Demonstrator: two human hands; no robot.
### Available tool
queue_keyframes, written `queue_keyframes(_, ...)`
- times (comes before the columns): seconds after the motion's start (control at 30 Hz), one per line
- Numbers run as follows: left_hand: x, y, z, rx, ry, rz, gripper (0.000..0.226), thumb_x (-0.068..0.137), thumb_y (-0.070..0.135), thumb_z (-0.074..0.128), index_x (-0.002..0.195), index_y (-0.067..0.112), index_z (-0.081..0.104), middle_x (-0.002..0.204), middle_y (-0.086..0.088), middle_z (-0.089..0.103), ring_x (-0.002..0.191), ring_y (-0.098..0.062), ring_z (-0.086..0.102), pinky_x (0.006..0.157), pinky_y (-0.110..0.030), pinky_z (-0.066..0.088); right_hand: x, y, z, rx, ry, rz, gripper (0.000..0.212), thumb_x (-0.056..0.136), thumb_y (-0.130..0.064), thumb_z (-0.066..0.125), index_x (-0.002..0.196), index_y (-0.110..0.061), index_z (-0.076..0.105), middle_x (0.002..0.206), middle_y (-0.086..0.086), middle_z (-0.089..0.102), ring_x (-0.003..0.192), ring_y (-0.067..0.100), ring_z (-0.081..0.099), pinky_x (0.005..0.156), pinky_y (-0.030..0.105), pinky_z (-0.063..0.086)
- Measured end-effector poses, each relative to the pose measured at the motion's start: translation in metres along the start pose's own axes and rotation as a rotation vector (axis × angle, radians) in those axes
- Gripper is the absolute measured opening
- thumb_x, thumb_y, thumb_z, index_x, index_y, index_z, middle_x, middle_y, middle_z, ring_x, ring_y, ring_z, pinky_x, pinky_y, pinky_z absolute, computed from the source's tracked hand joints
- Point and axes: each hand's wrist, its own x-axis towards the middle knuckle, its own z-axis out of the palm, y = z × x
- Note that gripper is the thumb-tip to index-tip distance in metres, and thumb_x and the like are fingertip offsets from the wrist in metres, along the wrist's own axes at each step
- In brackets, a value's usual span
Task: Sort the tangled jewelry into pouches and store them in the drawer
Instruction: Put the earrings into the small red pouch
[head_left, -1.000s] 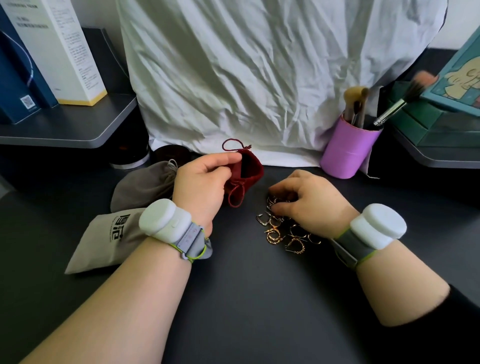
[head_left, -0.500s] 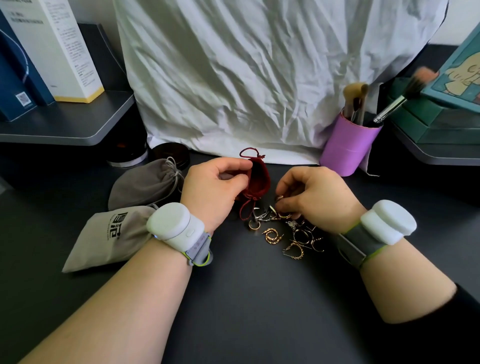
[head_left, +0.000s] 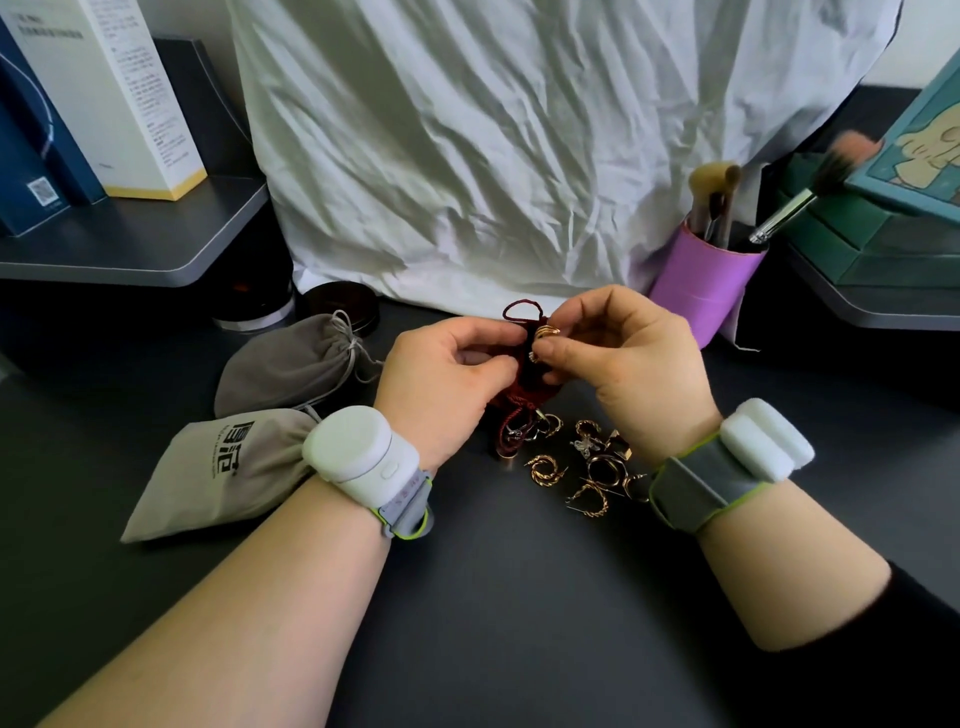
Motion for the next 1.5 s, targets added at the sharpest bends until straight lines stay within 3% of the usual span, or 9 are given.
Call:
queue_keyframes(0.13, 0.0, 0.0, 0.0, -0.017, -0.001, 0.007, 0.031, 0.075, -0.001, 0.068, 0.085, 0.028, 0.073, 0.08, -0.012, 0.073, 0.075, -0.023, 0.067, 0.078, -0.037, 0.056, -0.002, 0.002, 0.001, -0.222, 0.004, -0.035, 0.025, 0.07, -0.001, 0.076, 0.073, -0.024, 0.067, 0.067, 0.0, 0.069, 0.058, 0.011, 0.064, 0.064, 0.028, 0.057)
queue_keyframes(0.37, 0.002, -0.001, -0.003, -0.034, 0.064, 0.036, 0.026, 0.067, 0.012, 0.065, 0.082, 0.032, 0.073, 0.077, -0.012, 0.073, 0.071, -0.022, 0.066, 0.07, -0.034, 0.053, -0.001, -0.001, -0.01, -0.36, -0.012, -0.042, 0.029, 0.07, -0.001, 0.075, 0.075, -0.028, 0.069, 0.074, -0.004, 0.071, 0.059, 0.004, 0.059, 0.066, 0.023, 0.051)
queue_keyframes(0.5, 0.005, -0.003, -0.007, -0.03, 0.106, 0.071, 0.031, 0.075, 0.001, 0.066, 0.081, 0.03, 0.073, 0.07, 0.003, 0.072, 0.063, -0.011, 0.063, 0.062, -0.024, 0.048, -0.005, -0.004, -0.014, -0.617, -0.182, 0.036, 0.024, 0.061, -0.025, 0.084, 0.079, -0.03, 0.07, 0.075, -0.008, 0.067, 0.059, -0.001, 0.056, 0.064, 0.013, 0.046)
queue_keyframes(0.73, 0.009, -0.007, -0.01, 0.017, 0.204, 0.071, 0.03, 0.074, 0.005, 0.065, 0.081, 0.033, 0.073, 0.072, 0.002, 0.072, 0.062, -0.01, 0.063, 0.065, -0.026, 0.049, -0.01, -0.004, -0.005, -0.893, -0.335, -0.026, 0.051, 0.049, -0.06, 0.078, 0.088, -0.033, 0.059, 0.091, -0.014, 0.054, 0.084, 0.002, 0.054, 0.069, 0.014, 0.04)
queue_keyframes(0.83, 0.01, -0.008, -0.01, 0.041, 0.217, 0.067, 0.03, 0.073, 0.008, 0.065, 0.08, 0.035, 0.073, 0.073, 0.003, 0.072, 0.064, -0.01, 0.063, 0.066, -0.027, 0.05, -0.013, -0.001, 0.0, -0.98, -0.419, -0.038, 0.059, 0.054, -0.067, 0.07, 0.1, -0.03, 0.063, 0.098, -0.011, 0.05, 0.091, 0.007, 0.052, 0.081, 0.024, 0.044)
queue_keyframes(0.97, 0.011, -0.009, -0.01, 0.071, 0.221, 0.06, 0.028, 0.072, 0.012, 0.064, 0.08, 0.038, 0.072, 0.075, 0.002, 0.072, 0.067, -0.013, 0.064, 0.071, -0.033, 0.054, -0.014, -0.001, 0.005, -1.035, -0.463, -0.038, 0.049, 0.069, -0.059, 0.067, 0.109, -0.03, 0.066, 0.1, -0.01, 0.047, 0.095, 0.008, 0.048, 0.088, 0.027, 0.042)
queue_keyframes(1.2, 0.011, -0.011, -0.009, 0.085, 0.208, 0.044, 0.026, 0.069, 0.015, 0.062, 0.08, 0.036, 0.072, 0.076, 0.0, 0.072, 0.066, -0.017, 0.062, 0.072, -0.036, 0.055, -0.015, -0.004, 0.002, -1.076, -0.483, -0.064, 0.032, 0.078, -0.043, 0.066, 0.106, -0.03, 0.067, 0.103, -0.007, 0.051, 0.094, 0.011, 0.053, 0.089, 0.028, 0.044)
queue_keyframes(1.5, 0.011, -0.012, -0.009, 0.091, 0.202, 0.057, 0.031, 0.073, 0.006, 0.064, 0.078, 0.036, 0.072, 0.074, 0.003, 0.071, 0.065, -0.016, 0.061, 0.069, -0.031, 0.052, -0.018, -0.009, 0.0, -1.088, -0.498, -0.104, 0.028, 0.073, -0.031, 0.064, 0.1, -0.023, 0.064, 0.101, -0.007, 0.05, 0.088, 0.014, 0.056, 0.082, 0.031, 0.048)
